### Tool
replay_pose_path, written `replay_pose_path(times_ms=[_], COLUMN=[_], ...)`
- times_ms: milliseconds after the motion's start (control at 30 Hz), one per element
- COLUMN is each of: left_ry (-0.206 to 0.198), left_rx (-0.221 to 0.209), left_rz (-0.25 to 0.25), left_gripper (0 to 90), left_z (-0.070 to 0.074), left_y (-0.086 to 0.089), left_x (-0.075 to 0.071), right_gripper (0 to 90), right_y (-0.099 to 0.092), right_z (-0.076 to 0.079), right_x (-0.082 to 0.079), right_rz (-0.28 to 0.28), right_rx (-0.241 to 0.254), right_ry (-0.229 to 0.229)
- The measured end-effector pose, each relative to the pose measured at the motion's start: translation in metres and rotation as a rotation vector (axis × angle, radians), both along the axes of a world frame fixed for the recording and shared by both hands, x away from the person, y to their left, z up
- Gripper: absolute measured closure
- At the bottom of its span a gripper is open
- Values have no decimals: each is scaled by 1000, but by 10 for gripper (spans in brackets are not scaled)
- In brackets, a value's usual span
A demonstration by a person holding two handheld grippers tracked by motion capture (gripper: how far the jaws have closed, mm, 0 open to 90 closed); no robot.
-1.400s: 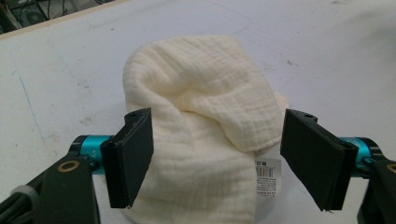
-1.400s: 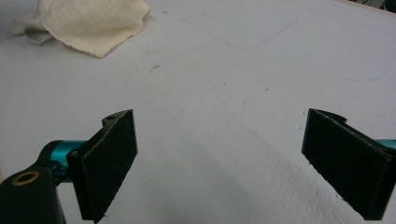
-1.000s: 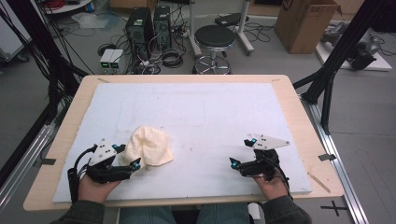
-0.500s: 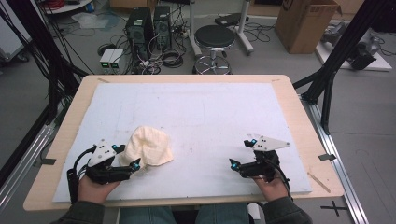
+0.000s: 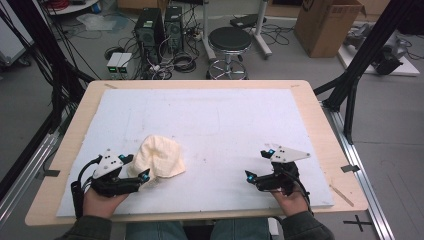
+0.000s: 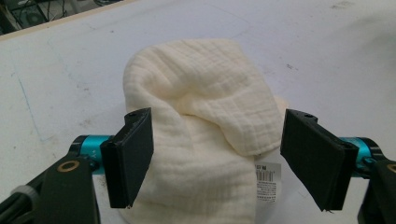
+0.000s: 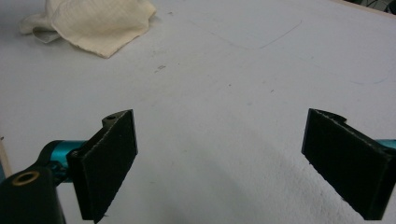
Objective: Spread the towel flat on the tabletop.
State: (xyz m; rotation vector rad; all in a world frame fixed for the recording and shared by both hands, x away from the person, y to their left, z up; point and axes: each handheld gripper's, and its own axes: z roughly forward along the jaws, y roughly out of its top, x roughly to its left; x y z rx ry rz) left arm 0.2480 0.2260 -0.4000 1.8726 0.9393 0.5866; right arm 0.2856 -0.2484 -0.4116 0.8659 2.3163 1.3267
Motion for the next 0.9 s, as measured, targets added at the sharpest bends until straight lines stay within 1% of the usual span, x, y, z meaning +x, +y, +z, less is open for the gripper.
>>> replay_pose_path(times_ms=[67, 167, 200, 267, 300, 333, 367, 400, 433, 500, 567, 633, 667, 767, 833, 900], left_ry=[-5, -1, 4, 7, 10, 6, 3, 4, 10, 18, 36, 56, 61, 79, 104, 130], left_rx=[-11, -21, -26, -43, -43, -37, -31, -43, -51, -51, -52, -59, -56, -35, -19, 16], left_rz=[5, 18, 19, 23, 23, 27, 38, 50, 57, 71, 95, 108, 113, 104, 91, 85], left_gripper=[271, 282, 283, 285, 286, 287, 287, 287, 287, 287, 287, 288, 288, 289, 286, 285], left_z=[1, 3, 3, 5, 5, 6, 6, 5, 5, 2, -2, -7, -9, -15, -20, -25], left_y=[1, 1, 0, -2, -3, -4, -5, -6, -6, -7, -9, -10, -12, -19, -24, -27], left_x=[3, 11, 14, 19, 21, 23, 25, 28, 31, 36, 42, 47, 49, 53, 56, 58], right_gripper=[97, 97, 97, 97, 97, 97, 97, 97, 97, 97, 97, 97, 97, 97, 97, 97], right_y=[0, 0, 0, 0, 0, 0, 0, 0, 0, -1, 0, 0, 0, 1, 1, 1], right_z=[0, 0, 0, 1, 1, 2, 2, 2, 2, 2, 2, 2, 2, 2, 2, 3], right_x=[1, 0, 1, 1, 0, 0, 0, 0, 0, 1, 2, 2, 2, 2, 1, 1], right_rz=[4, 2, 2, 2, 4, 5, 5, 6, 6, 5, 12, 13, 17, 21, 21, 23], right_rx=[-5, -3, -1, 5, 4, 3, 4, 7, 7, 10, 13, 11, 10, 10, 11, 9], right_ry=[-3, -6, -14, -11, -9, -19, -21, -21, -22, -19, -25, -20, -25, -26, -23, -29])
